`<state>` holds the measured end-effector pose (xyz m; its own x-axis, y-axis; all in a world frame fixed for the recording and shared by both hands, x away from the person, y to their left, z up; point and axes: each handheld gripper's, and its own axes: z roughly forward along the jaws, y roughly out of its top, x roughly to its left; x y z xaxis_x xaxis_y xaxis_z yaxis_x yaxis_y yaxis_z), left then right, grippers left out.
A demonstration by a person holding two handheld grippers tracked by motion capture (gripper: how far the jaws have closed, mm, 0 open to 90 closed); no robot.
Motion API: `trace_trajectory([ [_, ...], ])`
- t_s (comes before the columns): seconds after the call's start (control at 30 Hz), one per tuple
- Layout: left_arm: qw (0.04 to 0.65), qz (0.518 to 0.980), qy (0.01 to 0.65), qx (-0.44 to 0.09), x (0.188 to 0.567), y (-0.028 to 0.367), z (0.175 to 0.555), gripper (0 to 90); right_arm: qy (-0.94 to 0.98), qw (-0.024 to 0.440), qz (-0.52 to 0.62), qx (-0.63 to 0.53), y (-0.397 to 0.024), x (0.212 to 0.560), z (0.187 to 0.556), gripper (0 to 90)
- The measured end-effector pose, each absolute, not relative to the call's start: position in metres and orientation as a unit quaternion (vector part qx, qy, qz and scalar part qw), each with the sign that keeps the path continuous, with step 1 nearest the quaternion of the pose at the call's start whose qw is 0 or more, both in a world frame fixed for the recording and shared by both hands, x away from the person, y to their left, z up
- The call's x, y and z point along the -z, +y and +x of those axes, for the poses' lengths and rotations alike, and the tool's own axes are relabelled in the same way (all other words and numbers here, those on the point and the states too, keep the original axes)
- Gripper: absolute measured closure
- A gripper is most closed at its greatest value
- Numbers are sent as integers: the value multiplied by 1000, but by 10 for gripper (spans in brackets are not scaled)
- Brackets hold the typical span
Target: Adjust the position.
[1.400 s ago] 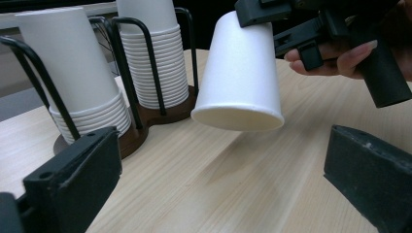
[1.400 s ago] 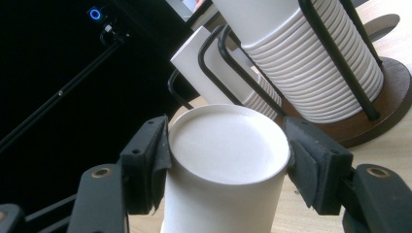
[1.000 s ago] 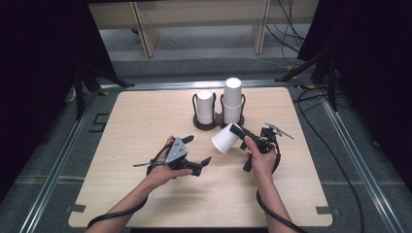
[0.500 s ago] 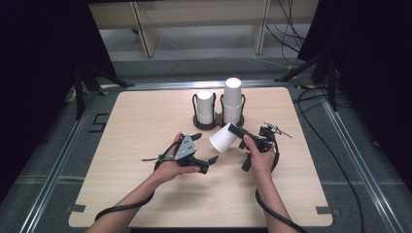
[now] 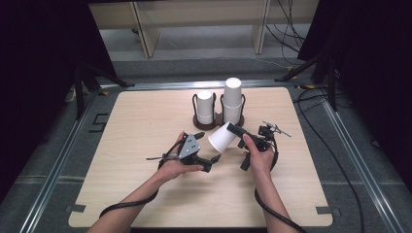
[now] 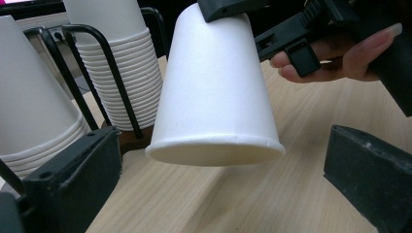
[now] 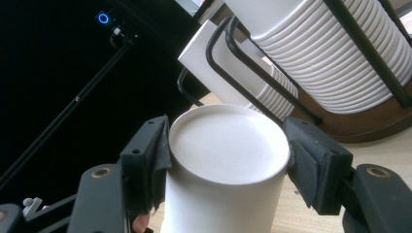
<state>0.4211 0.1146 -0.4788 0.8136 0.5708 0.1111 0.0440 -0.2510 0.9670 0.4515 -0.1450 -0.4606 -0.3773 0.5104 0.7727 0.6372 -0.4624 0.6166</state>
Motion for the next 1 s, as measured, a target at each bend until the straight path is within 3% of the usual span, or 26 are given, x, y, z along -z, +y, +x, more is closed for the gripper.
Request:
trace_trajectory([
  [0.1,581,754,206,-227,480,113,423,0,-519,46,-555,649,-145,460,452,366],
  [0.13,579,756,207,-226,480,113,423,0,-505,71,-559,653,-143,459,450,366],
  [0.5,576,757,208,-229,485,109,428,20,-514,52,-557,651,-143,459,453,366],
  [0.53,576,756,210,-231,485,109,428,23,-504,71,-561,653,-142,458,452,366],
  [0.7,578,753,211,-233,486,108,429,36,-510,56,-555,655,-143,460,453,366],
  [1.0,580,751,211,-235,488,108,431,57,-499,75,-562,655,-141,460,453,366],
])
